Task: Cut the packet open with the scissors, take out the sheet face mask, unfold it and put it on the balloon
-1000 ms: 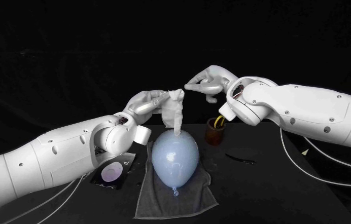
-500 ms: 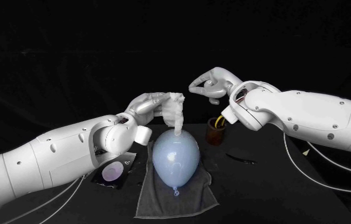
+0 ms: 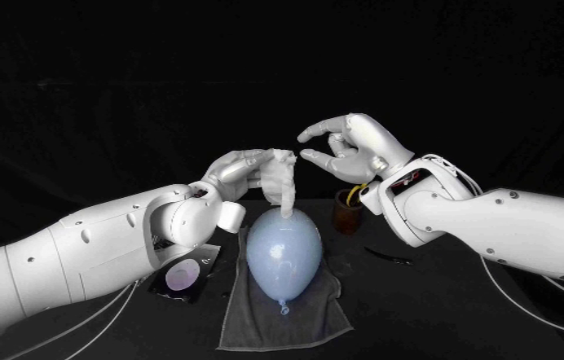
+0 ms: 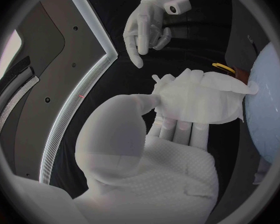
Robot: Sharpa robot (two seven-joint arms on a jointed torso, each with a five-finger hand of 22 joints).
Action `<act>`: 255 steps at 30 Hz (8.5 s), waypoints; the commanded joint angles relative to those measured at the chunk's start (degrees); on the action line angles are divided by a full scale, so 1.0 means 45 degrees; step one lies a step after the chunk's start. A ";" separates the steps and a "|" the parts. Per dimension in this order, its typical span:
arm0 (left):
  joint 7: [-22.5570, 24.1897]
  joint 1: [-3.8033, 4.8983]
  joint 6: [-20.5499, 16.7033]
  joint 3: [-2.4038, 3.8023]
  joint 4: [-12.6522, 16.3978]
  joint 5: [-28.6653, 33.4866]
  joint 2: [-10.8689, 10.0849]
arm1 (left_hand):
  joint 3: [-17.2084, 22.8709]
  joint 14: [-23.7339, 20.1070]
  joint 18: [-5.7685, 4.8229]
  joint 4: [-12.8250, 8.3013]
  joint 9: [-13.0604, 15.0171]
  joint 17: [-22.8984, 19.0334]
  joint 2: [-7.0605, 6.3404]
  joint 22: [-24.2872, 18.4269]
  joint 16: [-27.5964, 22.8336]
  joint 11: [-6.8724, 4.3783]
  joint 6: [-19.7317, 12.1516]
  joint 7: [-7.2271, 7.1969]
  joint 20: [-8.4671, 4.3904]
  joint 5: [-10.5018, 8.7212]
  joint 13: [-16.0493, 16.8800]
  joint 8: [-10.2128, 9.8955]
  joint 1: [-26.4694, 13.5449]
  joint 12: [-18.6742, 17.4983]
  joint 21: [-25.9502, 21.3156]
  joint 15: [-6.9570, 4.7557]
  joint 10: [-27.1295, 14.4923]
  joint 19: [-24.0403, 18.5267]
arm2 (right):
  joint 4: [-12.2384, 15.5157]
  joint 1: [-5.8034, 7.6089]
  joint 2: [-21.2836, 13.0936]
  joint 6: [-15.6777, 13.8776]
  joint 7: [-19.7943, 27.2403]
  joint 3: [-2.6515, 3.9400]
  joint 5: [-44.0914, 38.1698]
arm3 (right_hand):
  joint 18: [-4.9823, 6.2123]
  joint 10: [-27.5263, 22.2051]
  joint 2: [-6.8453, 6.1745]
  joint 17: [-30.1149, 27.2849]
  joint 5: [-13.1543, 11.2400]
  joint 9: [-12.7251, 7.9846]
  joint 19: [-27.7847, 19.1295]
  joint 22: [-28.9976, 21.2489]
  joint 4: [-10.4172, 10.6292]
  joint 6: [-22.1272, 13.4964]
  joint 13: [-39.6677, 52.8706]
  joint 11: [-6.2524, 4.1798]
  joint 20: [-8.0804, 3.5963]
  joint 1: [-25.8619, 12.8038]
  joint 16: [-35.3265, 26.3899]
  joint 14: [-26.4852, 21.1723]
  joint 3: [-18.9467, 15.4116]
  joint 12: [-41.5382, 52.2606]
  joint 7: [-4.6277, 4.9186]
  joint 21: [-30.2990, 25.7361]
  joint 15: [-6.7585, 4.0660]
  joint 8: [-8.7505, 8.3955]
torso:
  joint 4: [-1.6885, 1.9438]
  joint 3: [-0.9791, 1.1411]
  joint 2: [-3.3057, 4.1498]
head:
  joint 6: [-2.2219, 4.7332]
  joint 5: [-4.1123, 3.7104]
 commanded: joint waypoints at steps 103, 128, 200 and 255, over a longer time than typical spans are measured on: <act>0.0593 0.0024 0.0407 0.0016 0.0639 -0.2509 -0.0204 | -0.2278 0.0596 -0.0403 -0.4281 -0.2520 0.0514 0.0389 0.2284 -0.0058 0.0008 0.1631 0.0166 -0.1308 0.0063 0.0011 -0.3372 0.2800 0.0496 0.3126 -0.0265 0.0500 -0.1054 | -0.1421 0.1082 0.1582 0.3589 -0.3478 0.0195 0.1700 | -0.0268 0.0606 0.1487 0.3344 -0.0097 0.0523 0.0240 0.1887 0.0561 0.1112 0.2395 -0.0636 -0.0463 0.0326 0.0047 0.1353 0.0573 0.0502 -0.0661 0.0425 -0.0501 0.1348 | 0.0004 -0.0012 0.0004 | 0.0025 -0.0090; 0.0183 0.0024 0.1320 0.0014 0.0650 -0.2730 -0.0330 | -0.1695 -0.1594 -0.1423 -0.5438 -0.3420 0.0987 -0.0585 0.3699 0.0491 0.0783 -0.0093 0.0792 -0.0784 0.0088 -0.0087 -0.5243 0.2082 0.0107 0.4702 0.0563 -0.1871 -0.4192 | -0.0188 0.1118 0.0740 0.1360 -0.2413 0.0307 0.3235 | -0.0311 0.0766 0.1473 0.3344 -0.0097 0.0668 0.0328 0.1953 0.0370 0.1075 0.2618 -0.0660 -0.0478 0.0369 0.0047 0.1353 0.0696 0.0795 -0.0686 0.0699 -0.0523 0.1601 | 0.0002 -0.0014 0.0000 | 0.0062 -0.0122; 0.0573 0.0415 0.1079 0.0185 0.0017 -0.2893 -0.0121 | -0.5338 -0.3949 -0.0479 -0.0009 -0.3765 -0.0518 -0.2325 -0.0148 0.1380 0.1075 -0.0474 0.0153 0.0718 0.0060 -0.0107 -0.4880 0.1266 0.1162 -0.0997 0.1060 -0.3251 -0.4278 | -0.0189 0.1144 0.0772 0.1905 -0.2423 0.0319 0.3718 | -0.0311 0.0788 0.1458 0.3344 -0.0097 0.0725 0.0331 0.1954 0.0314 0.1055 0.2650 -0.0664 -0.0484 0.0338 0.0047 0.1353 0.0710 0.0835 -0.0691 0.0705 -0.0528 0.1700 | 0.0003 -0.0012 0.0002 | 0.0173 -0.0074; 0.0792 0.0434 0.0370 0.0188 -0.0079 -0.2694 0.0281 | -0.3412 -0.1531 0.0058 0.0192 -0.3433 -0.0776 -0.0345 0.0010 0.0788 0.0365 0.1230 0.0170 0.0622 0.0064 -0.0107 -0.4479 0.2987 0.0337 -0.0500 0.0375 -0.1369 -0.1757 | -0.0247 0.1094 0.0924 0.2275 -0.2429 0.0299 0.3994 | -0.0308 0.0786 0.1459 0.3344 -0.0098 0.0761 0.0327 0.1949 0.0288 0.1022 0.2650 -0.0666 -0.0487 0.0304 0.0047 0.1353 0.0720 0.0833 -0.0693 0.0690 -0.0530 0.1761 | 0.0003 -0.0014 0.0006 | 0.0196 -0.0085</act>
